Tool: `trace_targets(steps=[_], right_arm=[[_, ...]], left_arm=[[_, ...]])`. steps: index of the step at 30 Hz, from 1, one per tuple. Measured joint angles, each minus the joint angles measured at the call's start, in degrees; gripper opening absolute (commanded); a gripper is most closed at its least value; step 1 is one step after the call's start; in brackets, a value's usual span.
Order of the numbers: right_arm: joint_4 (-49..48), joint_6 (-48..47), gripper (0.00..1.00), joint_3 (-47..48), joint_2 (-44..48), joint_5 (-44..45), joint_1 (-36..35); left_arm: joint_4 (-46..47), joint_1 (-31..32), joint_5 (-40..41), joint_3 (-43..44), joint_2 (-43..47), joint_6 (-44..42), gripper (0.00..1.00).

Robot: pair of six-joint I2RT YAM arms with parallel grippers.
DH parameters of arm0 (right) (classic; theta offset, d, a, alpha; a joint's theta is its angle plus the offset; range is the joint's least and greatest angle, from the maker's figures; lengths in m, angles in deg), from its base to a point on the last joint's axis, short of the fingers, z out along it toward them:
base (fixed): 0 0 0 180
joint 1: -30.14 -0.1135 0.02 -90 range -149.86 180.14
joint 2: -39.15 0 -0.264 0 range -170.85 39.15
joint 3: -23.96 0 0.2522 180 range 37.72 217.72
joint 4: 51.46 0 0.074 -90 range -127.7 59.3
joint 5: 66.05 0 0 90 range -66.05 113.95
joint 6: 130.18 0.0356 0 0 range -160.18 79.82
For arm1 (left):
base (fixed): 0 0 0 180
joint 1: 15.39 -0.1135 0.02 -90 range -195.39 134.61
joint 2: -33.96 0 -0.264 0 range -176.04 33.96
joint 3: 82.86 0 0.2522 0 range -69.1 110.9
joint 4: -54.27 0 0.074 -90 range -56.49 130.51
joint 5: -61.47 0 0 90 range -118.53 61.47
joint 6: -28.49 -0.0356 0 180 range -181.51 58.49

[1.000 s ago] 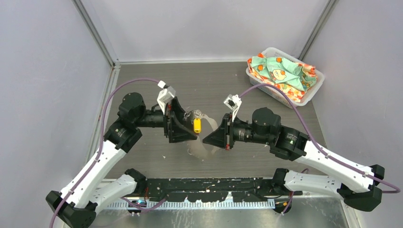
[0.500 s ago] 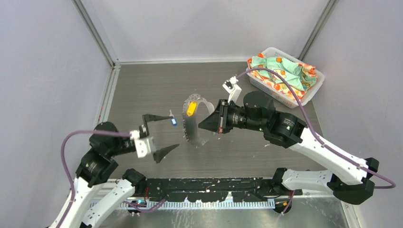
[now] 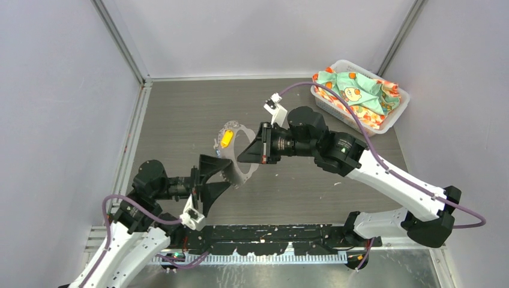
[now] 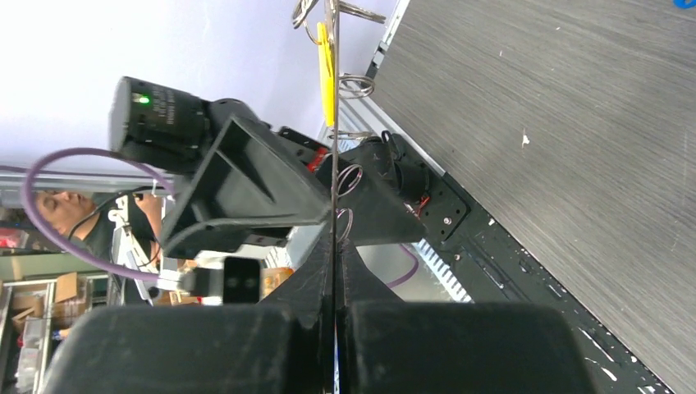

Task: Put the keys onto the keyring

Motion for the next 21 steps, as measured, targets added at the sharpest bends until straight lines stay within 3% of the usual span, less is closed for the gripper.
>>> trace_targets(steps=[6, 13, 21], right_arm=[[0.24, 0.79, 0.01, 0.31, -1.01, -1.75, 0.66], [-0.02, 1.7, 0.01, 0.37, -2.43, -3.21, 1.31], [-0.87, 3.28, 0.01, 0.37, -2.75, -4.37, 1.81]], left_arm=[[7.72, 0.0, -1.6, -9.01, 3.87, -16.15, 0.95], [15.5, 0.02, -2.4, -11.17, 3.37, -27.61, 0.87], [19.58, 0.24, -2.32, -11.17, 1.6, -33.18, 0.33]])
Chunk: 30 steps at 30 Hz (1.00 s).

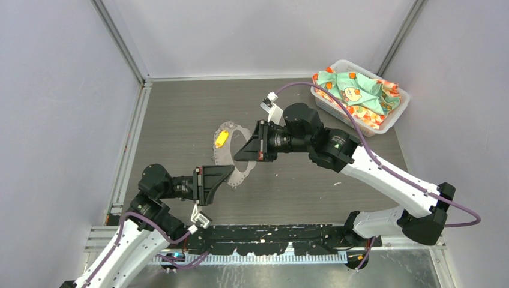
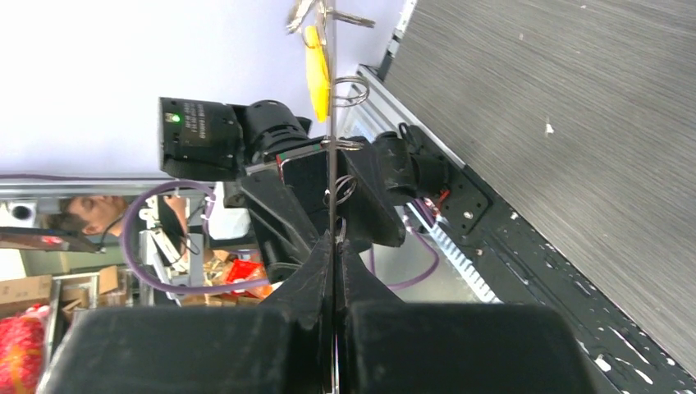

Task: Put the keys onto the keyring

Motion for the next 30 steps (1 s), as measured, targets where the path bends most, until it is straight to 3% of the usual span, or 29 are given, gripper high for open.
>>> trace_targets(steps=[4, 5, 11, 14, 20, 26, 30], right_arm=[[-1.79, 0.98, 0.01, -0.42, 0.0, -0.7, 0.31], [-2.23, 1.25, 0.03, -0.85, 0.02, -1.03, 0.61], [-3.89, 1.49, 0.24, -1.86, 0.33, -2.03, 1.44], [-3.78, 1.14, 0.51, -1.92, 0.44, -1.99, 1.75], [0.52, -5.77, 0.68, 0.48, 1.57, -1.16, 2.56], [3.72, -19.5, 0.87, 1.49, 8.22, 0.74, 2.62], [3.06, -29.05, 0.9, 1.46, 14.51, 1.62, 2.4]], left_arm=[[2.84, 0.04, -0.26, -0.09, 0.0, -0.11, 0.03], [3.82, 0.04, -0.22, -0.11, 0.07, 0.57, 0.01], [5.07, 0.09, -0.04, 0.59, 0.85, 9.51, 0.0], [-1.42, 0.09, -0.55, 4.76, 1.38, 16.65, 0.0], [-13.55, 0.11, -1.2, 14.08, 1.77, 38.16, 0.0], [-18.36, 0.15, 1.55, 18.84, -2.36, 64.04, 0.0], [-18.78, 0.15, 7.48, 19.1, -5.66, 79.91, 0.0]])
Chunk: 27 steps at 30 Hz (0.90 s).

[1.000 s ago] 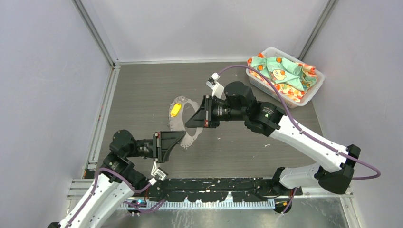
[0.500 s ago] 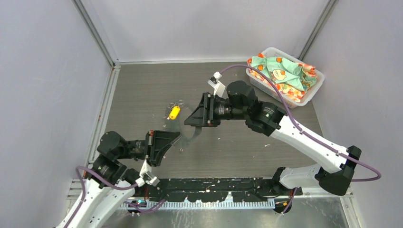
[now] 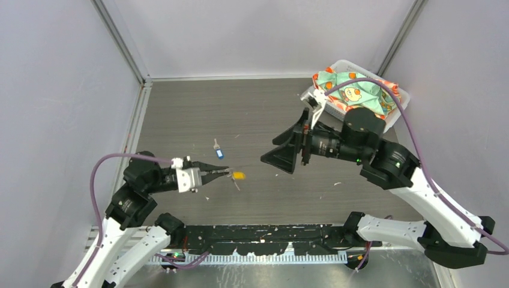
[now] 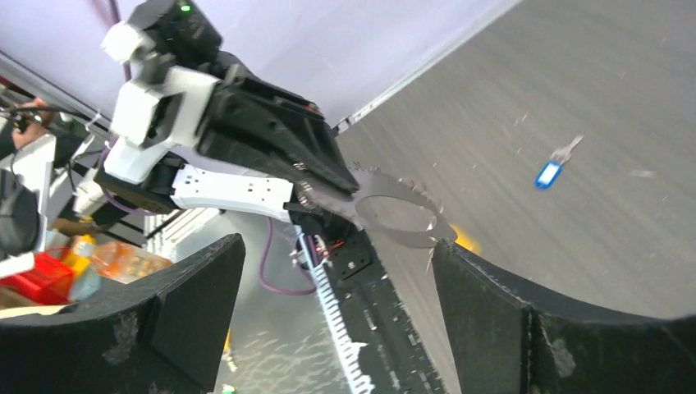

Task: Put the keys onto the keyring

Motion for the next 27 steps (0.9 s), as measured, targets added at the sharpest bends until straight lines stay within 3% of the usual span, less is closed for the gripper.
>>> trace_targets(steps=[7, 11, 20, 27], right_arm=[[-0.44, -10.54, 0.9, 0.5, -0.74, 5.07, -4.35], [0.42, -17.55, 0.9, 0.61, -5.09, 13.64, -12.35], [0.31, -42.14, 0.9, -0.28, -10.16, 35.23, -30.77], [-7.8, -58.25, 0.84, -4.31, -11.78, 47.41, -37.7]], left_arm=[[-0.5, 0.0, 12.24, 0.0, -2.25, 12.52, 0.0], [-1.11, 0.0, 15.74, 0.0, -4.2, 15.3, 0.0], [-3.39, 0.0, 11.04, 1.01, -6.23, 22.21, 0.0], [-3.93, 0.0, 5.51, 3.26, -6.58, 27.3, 0.0]])
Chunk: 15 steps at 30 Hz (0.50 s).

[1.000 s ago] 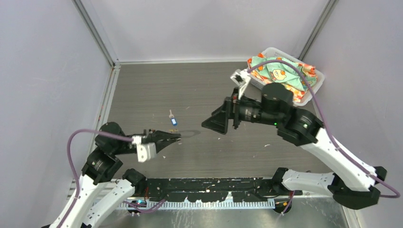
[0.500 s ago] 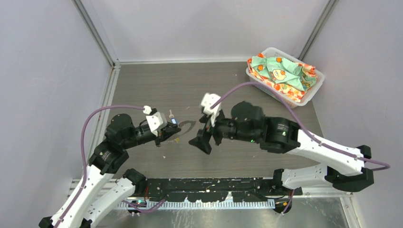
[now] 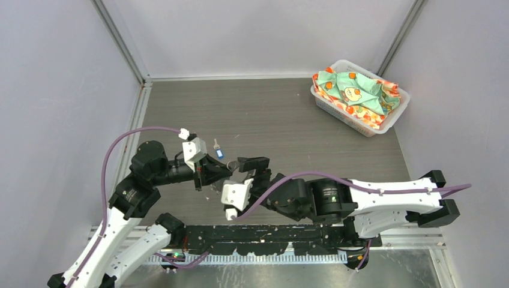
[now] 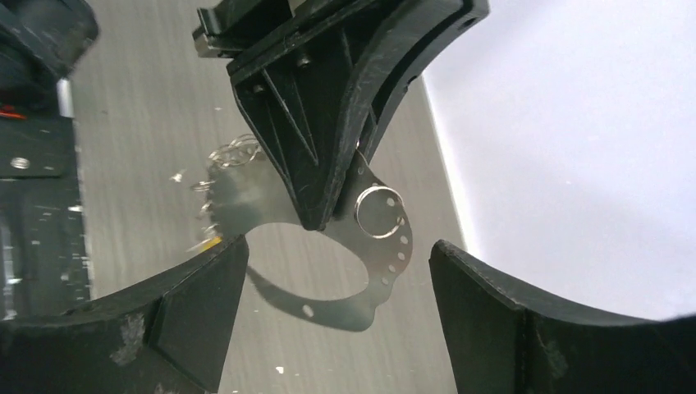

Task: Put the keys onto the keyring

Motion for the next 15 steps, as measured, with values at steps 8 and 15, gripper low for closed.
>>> trace_targets(steps=[8, 15], right_arm=[[-9.07, -10.43, 0.6, -2.71, -3.21, 6.03, -1.31], [-12.39, -12.09, 0.4, -2.73, -3.21, 6.78, -1.6]], left_arm=[[0.0, 0.0, -3.26, 0.83, -0.5, 2.12, 0.0], [-0.04, -0.07, -3.48, 0.83, -0.26, 2.12, 0.0]])
